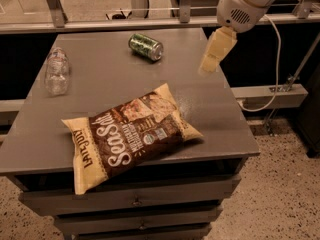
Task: Place green can upright
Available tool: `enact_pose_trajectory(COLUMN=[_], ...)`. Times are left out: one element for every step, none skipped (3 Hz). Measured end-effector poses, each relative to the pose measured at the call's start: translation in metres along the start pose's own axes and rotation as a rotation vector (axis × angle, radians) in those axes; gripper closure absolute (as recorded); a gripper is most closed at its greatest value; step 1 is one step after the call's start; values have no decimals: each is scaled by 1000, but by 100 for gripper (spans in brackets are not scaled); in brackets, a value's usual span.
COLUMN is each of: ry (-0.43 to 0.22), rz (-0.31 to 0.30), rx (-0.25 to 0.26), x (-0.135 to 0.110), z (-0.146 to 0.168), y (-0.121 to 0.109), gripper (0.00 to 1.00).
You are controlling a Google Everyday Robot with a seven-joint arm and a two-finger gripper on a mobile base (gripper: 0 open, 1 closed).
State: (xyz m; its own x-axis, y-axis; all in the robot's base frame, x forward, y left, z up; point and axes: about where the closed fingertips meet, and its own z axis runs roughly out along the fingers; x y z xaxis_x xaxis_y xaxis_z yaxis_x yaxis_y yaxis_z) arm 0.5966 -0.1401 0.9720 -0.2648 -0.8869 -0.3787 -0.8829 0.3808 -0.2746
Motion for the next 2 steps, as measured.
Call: enact_pose_trajectory(ry=[-157,-316], rz=[40,99], rx=[-34,-78], x=[-51,-111], z=[30,61], y=[-17,-42], gripper=[0,0])
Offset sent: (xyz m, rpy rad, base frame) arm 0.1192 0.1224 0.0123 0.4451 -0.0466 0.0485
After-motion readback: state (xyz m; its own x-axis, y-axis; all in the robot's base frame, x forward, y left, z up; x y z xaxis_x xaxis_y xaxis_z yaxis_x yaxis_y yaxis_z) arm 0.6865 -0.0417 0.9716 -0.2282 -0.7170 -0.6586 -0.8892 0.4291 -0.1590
